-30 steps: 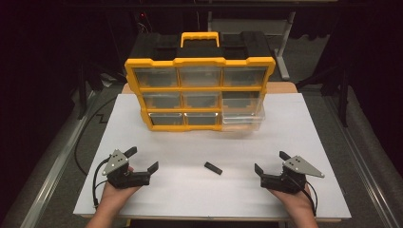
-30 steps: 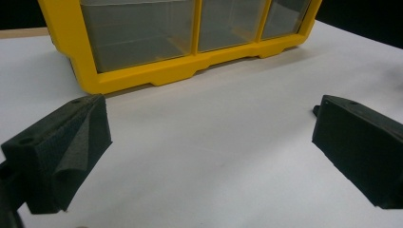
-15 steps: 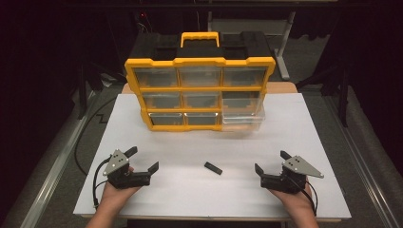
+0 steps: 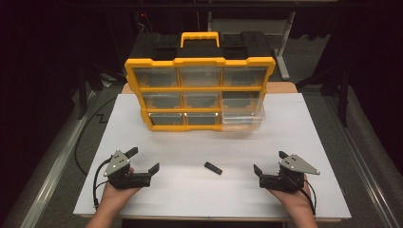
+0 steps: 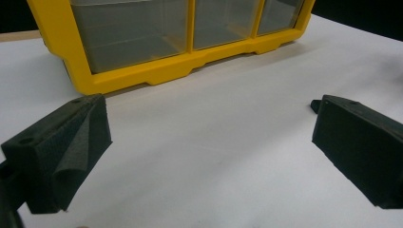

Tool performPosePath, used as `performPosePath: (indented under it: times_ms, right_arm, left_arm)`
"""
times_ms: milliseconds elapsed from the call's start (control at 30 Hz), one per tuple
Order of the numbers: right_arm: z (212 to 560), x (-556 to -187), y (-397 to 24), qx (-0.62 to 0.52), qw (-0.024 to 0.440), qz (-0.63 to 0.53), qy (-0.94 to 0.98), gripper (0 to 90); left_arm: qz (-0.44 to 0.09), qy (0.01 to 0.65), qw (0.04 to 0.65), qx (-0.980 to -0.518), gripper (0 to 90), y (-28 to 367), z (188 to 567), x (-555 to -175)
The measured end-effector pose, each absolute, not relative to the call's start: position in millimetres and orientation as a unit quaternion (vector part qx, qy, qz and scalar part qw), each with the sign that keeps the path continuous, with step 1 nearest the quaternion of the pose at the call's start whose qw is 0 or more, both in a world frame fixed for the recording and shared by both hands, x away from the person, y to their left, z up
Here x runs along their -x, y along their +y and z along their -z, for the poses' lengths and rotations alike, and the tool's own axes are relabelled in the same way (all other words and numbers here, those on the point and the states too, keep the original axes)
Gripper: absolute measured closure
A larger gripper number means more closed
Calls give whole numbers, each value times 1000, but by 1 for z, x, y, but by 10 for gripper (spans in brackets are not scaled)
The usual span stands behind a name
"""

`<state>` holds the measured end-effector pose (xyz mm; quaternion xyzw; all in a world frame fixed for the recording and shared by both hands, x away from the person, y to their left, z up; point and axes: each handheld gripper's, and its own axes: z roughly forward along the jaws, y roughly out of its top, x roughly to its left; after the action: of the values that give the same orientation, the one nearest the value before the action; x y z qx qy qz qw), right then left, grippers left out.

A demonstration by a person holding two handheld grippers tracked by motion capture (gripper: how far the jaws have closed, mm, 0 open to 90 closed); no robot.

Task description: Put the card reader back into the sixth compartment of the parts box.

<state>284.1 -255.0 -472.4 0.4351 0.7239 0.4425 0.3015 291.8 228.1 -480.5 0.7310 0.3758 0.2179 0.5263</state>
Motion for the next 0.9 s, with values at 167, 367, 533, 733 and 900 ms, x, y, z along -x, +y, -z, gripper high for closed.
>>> performPosePath:
  times_ms: [167, 367, 533, 733, 900]
  right_arm:
    - [474, -288, -254, -439, 291, -430, 733, 4]
    - [478, -290, -250, -442, 260, -428, 744, 4]
    - [478, -290, -248, -441, 259, -419, 750, 3]
    - [481, -292, -246, -440, 250, -395, 766, 3]
    - [482, -293, -244, -432, 240, -383, 781, 3]
  left_arm:
    - [-216, 375, 526, -732, 2, 226, 481, -293]
    - [-217, 374, 525, -733, 2, 226, 481, -293]
    - [-219, 372, 524, -734, 2, 226, 482, -293]
    - [-220, 372, 522, -735, 3, 226, 482, -293]
    - [-223, 376, 521, -733, 3, 229, 481, -293]
